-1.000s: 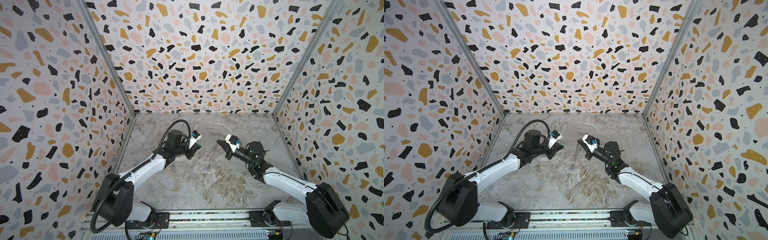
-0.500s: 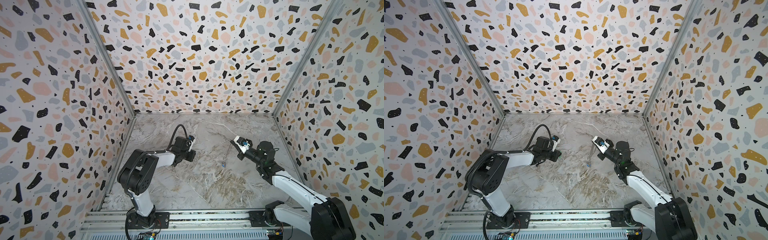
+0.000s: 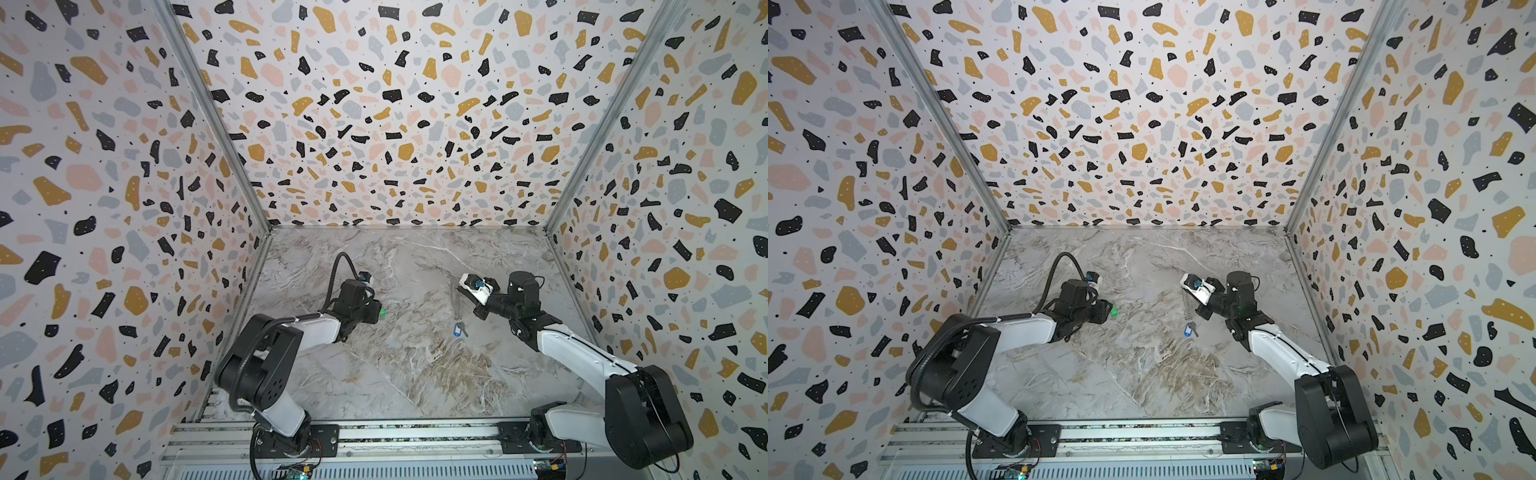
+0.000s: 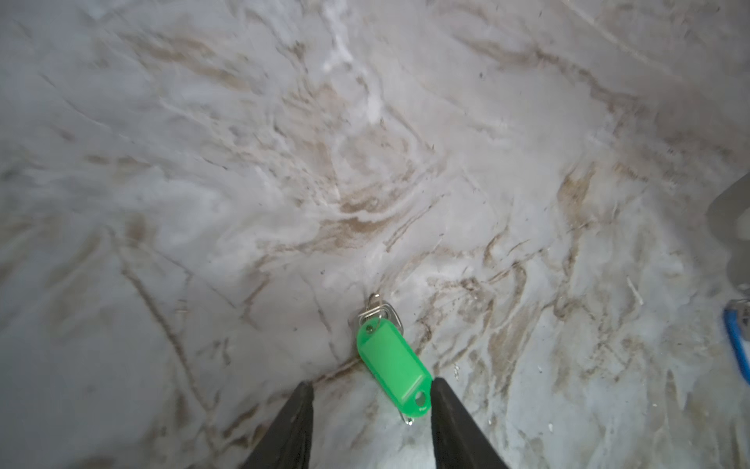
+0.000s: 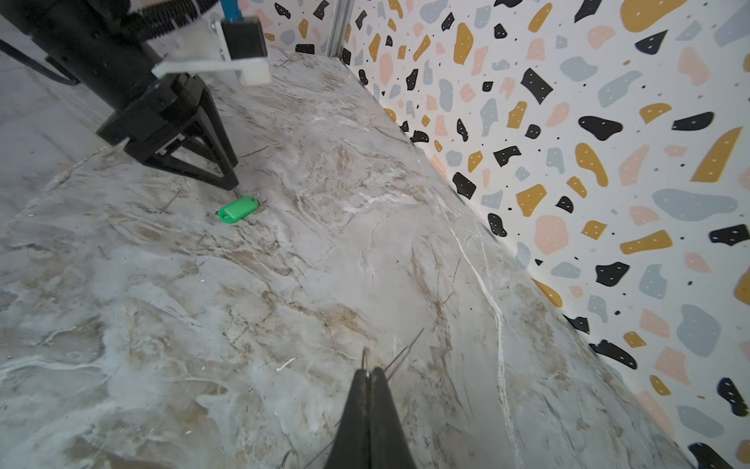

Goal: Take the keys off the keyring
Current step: 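Drop the green-tag ring on the table while the right gripper lowers the plate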

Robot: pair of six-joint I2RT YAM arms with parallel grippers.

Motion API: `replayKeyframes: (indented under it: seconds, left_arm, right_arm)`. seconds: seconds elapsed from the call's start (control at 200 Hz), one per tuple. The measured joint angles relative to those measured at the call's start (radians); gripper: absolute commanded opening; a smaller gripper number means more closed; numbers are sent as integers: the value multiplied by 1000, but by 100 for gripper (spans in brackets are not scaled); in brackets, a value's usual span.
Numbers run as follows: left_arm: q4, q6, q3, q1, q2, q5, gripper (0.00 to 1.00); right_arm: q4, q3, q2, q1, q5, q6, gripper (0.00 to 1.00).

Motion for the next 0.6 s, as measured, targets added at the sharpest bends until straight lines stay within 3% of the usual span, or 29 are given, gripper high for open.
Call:
replayKeyframes:
  seconds: [0.275,0.601]
  left_arm:
    - [14,65,-2,0,-197,-99,58]
    - [-16,149,44,0,-220,-106,59]
  right_arm:
    - [50,76,173,154,-8,22,0]
    - [87,195,371,284,15,93,0]
